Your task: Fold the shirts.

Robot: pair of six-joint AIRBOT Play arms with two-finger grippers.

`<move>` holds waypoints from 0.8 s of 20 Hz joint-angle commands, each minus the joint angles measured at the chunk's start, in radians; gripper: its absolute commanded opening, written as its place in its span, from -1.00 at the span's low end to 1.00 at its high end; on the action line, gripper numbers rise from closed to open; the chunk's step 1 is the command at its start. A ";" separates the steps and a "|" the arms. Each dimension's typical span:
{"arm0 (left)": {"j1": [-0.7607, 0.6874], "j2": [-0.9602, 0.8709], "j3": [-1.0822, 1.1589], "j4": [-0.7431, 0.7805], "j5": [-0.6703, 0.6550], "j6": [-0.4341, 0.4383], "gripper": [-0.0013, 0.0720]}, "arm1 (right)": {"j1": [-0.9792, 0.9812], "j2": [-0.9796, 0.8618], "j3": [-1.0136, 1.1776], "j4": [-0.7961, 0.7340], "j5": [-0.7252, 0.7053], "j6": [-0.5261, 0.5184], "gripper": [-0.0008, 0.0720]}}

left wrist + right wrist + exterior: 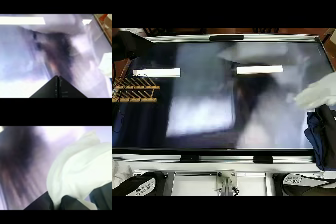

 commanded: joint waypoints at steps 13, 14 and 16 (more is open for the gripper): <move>-0.007 0.000 0.000 0.000 -0.019 0.001 -0.89 | -0.264 0.077 0.024 -0.446 0.248 0.014 -0.84; -0.007 0.000 0.000 0.000 -0.019 0.001 -0.89 | -0.277 0.077 0.024 -0.446 0.262 0.014 -0.84; -0.007 0.000 0.000 0.000 -0.019 0.001 -0.89 | -0.308 0.079 0.016 -0.457 0.292 0.021 -0.84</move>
